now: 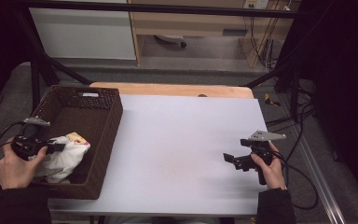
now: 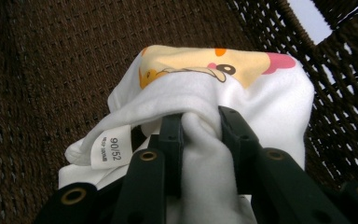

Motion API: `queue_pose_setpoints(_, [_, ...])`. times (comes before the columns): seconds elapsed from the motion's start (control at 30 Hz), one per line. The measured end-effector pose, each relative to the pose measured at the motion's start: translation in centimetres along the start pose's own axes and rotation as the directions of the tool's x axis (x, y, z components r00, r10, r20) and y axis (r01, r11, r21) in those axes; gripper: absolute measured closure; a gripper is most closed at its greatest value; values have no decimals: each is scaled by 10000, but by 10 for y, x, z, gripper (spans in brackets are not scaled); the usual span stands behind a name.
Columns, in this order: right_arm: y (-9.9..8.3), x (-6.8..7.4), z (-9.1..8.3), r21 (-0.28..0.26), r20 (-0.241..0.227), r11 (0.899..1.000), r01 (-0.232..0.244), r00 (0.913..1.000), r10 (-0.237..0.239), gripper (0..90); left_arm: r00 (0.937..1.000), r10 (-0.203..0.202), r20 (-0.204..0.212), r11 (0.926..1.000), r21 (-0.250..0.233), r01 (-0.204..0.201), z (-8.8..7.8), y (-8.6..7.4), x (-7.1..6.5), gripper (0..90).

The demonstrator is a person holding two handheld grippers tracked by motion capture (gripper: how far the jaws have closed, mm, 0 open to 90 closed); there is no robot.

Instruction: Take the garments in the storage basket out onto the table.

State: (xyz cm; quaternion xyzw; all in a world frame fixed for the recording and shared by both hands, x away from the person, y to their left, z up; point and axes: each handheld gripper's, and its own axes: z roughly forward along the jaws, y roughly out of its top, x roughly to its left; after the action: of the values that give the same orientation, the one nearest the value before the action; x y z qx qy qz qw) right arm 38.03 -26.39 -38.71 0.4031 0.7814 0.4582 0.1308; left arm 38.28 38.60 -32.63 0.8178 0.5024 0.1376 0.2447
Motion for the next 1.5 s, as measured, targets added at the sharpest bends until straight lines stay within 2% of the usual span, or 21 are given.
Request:
queue_pose_setpoints(0.6, [0, 0, 0, 17, 13, 10000, -30, 10000, 30, 7, 10000, 80, -55, 9990, -450, -82, -19, 6, -10, 715])
queue_pose_setpoints(0.77, [0, 0, -1, -17, 4, 10000, -3, 10000, 3, 7, 9997, 191, 151, 9987, -470, -184, -21, 10, -13, 715])
queue_pose_setpoints(1.0, [0, 1, 0, 35, 17, 10000, -23, 10000, 23, 7, 9996, 195, 192, 9981, -593, -183, -31, 15, -12, 715])
queue_pose_setpoints(1.23, [0, 0, 0, -6, 7, 10000, -6, 10000, 6, 7, 9996, 277, 74, 9965, -796, -270, -47, 20, -11, 716])
queue_pose_setpoints(1.5, [0, 0, -1, -11, -9, 10000, -3, 10000, 3, 7, 9987, 503, -54, 9956, -793, -506, -56, 27, -13, 720])
